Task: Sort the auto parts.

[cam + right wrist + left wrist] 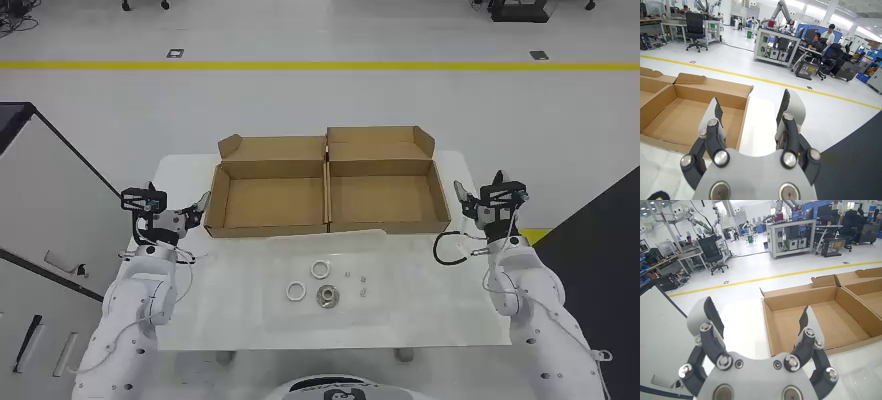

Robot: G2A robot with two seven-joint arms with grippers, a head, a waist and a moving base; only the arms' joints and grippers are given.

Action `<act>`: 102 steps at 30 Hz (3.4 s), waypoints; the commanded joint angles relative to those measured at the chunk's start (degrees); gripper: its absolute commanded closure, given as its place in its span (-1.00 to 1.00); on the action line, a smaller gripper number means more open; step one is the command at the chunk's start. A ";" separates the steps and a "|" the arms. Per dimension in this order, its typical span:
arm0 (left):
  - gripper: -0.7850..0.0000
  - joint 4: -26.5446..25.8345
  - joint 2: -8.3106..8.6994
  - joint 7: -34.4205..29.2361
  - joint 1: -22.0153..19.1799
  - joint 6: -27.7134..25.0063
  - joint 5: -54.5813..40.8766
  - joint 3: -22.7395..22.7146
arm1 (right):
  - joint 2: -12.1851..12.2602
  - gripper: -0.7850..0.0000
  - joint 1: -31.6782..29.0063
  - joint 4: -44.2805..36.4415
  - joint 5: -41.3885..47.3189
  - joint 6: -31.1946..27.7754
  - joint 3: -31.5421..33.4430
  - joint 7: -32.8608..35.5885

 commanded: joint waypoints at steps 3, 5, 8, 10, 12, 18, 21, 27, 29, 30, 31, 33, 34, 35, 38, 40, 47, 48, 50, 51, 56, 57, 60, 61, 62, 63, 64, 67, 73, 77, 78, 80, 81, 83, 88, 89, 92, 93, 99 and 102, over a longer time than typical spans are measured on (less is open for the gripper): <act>-1.00 0.00 0.00 0.00 0.00 0.00 0.00 0.00 | 0.00 -0.58 0.00 0.00 0.00 0.00 0.00 0.00; -1.00 0.00 0.00 0.00 0.00 0.00 0.00 0.00 | 0.00 -0.58 0.00 0.00 0.00 0.00 0.00 0.00; -1.00 0.00 0.00 0.00 0.00 0.00 0.00 0.00 | 0.00 -1.00 0.07 -0.16 -0.01 -0.07 0.01 -0.11; -1.00 0.00 0.00 0.00 0.00 0.00 0.00 0.00 | 0.02 -1.00 0.25 -1.29 -0.36 -0.73 0.32 -0.65; -1.00 0.00 0.00 0.00 0.00 0.00 0.00 0.00 | 0.18 -1.00 -0.04 -3.67 -0.53 -2.85 1.36 -1.05; -1.00 0.00 0.00 0.00 0.00 0.00 0.00 0.00 | 0.97 -1.00 -1.24 -11.56 -0.57 -12.82 5.64 2.20; -1.00 0.00 0.00 0.00 0.00 0.00 0.00 0.00 | 1.56 -1.00 -1.41 -14.76 -1.01 -20.74 7.40 5.29; -1.00 0.00 0.00 0.00 0.00 0.00 0.00 0.00 | 2.96 -1.00 1.20 -16.98 -0.41 -38.85 9.66 11.58; -1.00 0.00 0.00 0.00 0.00 0.00 0.00 0.00 | 3.38 -1.00 2.81 -16.82 -0.01 -43.72 9.57 13.85; -1.00 0.00 0.00 0.00 0.00 0.00 0.00 0.00 | 3.59 -1.00 3.72 -16.83 -0.07 -45.89 9.32 14.88; -1.00 0.00 0.00 0.00 0.00 0.00 0.00 0.00 | 3.76 -1.00 4.51 -16.72 0.13 -47.87 8.87 15.88; -1.00 0.00 0.00 0.00 0.00 0.00 0.00 0.00 | 4.11 -1.00 6.29 -16.75 0.74 -51.81 7.65 18.17; -1.00 0.00 0.00 0.00 0.00 0.00 0.00 0.00 | 4.26 -1.00 7.18 -16.69 1.12 -53.29 6.95 19.49; -1.00 0.00 0.00 0.00 0.00 0.00 0.00 0.00 | 4.40 -1.00 8.05 -16.71 1.86 -54.94 6.02 20.80; -1.00 0.00 0.00 0.00 0.00 0.00 0.00 0.00 | 4.74 -1.00 10.66 -16.58 4.71 -57.75 3.29 25.02; -1.00 0.00 0.00 0.00 0.00 0.00 0.00 0.00 | 5.09 -1.00 12.12 -16.99 6.67 -58.00 0.60 28.31; -1.00 0.00 0.00 0.00 0.00 0.00 0.00 0.00 | 6.81 -1.00 16.44 -16.35 14.14 -58.00 -6.74 37.87; -1.00 0.00 0.00 0.00 0.00 0.00 0.00 0.00 | 6.90 -1.00 16.67 -15.75 15.12 -57.05 -7.07 39.02; -1.00 0.00 0.00 0.00 0.00 0.00 0.00 0.00 | 6.90 -1.00 16.67 -15.75 15.12 -57.05 -7.07 39.02; -1.00 0.00 0.00 0.00 0.00 0.00 0.00 0.00 | 6.90 -1.00 16.67 -15.75 15.12 -57.05 -7.07 39.02; -1.00 0.00 0.00 0.00 0.00 0.00 0.00 0.00 | 6.90 -1.00 16.67 -15.75 15.12 -57.05 -7.07 39.02; -1.00 0.00 0.00 0.00 0.00 0.00 0.00 0.00 | 6.90 -1.00 16.67 -15.75 15.12 -57.05 -7.07 39.02; -1.00 0.00 0.00 0.00 0.00 0.00 0.00 0.00 | 6.90 -1.00 16.67 -15.75 15.12 -57.05 -7.07 39.02; -1.00 0.00 0.00 0.00 0.00 0.00 0.00 0.00 | 6.90 -1.00 16.67 -15.75 15.12 -57.05 -7.07 39.02; -1.00 0.00 0.00 0.00 0.00 0.00 0.00 0.00 | 6.93 -1.00 16.89 -16.25 14.84 -57.02 -7.14 38.99; -1.00 0.00 0.00 0.00 0.00 0.00 0.00 0.00 | 7.03 -1.00 17.20 -16.69 14.44 -57.27 -7.33 39.39; -1.00 0.00 0.00 0.00 0.00 0.00 0.00 0.00 | 7.19 -1.00 17.66 -17.12 13.65 -57.49 -7.67 41.34; -1.00 0.00 0.00 0.00 0.00 0.00 0.00 0.00 | 7.75 -1.00 19.26 -17.30 15.77 -56.29 -10.98 48.00; -1.00 0.00 0.00 0.00 0.00 0.00 0.00 0.00 | 11.55 -1.00 26.31 -16.70 18.96 -47.98 -24.49 56.33; -1.00 0.00 0.00 0.00 0.00 0.00 0.00 0.00 | 14.45 -1.00 33.75 -16.57 26.93 -42.54 -33.09 61.77; -1.00 0.00 0.00 0.00 0.00 0.00 0.00 0.00 | 15.19 -1.00 35.78 -16.66 28.71 -40.95 -35.22 63.36; -1.00 0.00 0.00 0.00 0.00 0.00 0.00 0.00 | 16.63 -1.00 39.76 -16.96 32.51 -37.89 -39.36 66.42; -1.00 0.00 0.00 0.00 0.00 0.00 0.00 0.00 | 17.32 -1.00 41.76 -17.16 34.31 -36.49 -41.26 67.81; -1.00 0.00 0.00 0.00 0.00 0.00 0.00 0.00 | 18.62 -1.00 45.44 -17.34 37.91 -33.99 -45.06 70.32; -1.00 0.00 0.00 0.00 0.00 0.00 0.00 0.00 | 21.34 -1.00 53.32 -16.83 43.33 -30.48 -53.75 73.83; -1.00 0.00 0.00 0.00 0.00 0.00 0.00 0.00 | 21.76 -1.00 54.62 -16.62 43.87 -30.20 -55.43 74.11; -1.00 0.00 0.00 0.00 0.00 0.00 0.00 0.00 | 22.75 -1.00 58.20 -15.95 44.97 -29.88 -60.12 74.42; -1.00 0.00 0.00 0.00 0.00 0.00 0.00 0.00 | 22.97 -1.00 59.16 -15.63 45.67 -30.10 -61.41 74.19; -1.00 0.00 0.00 0.00 0.00 0.00 0.00 0.00 | 23.34 -1.00 63.45 -13.36 47.36 -31.76 -68.37 72.53; -1.00 0.00 0.00 0.00 0.00 0.00 0.00 0.00 | 22.99 -1.00 64.89 -12.13 47.66 -32.72 -71.28 71.56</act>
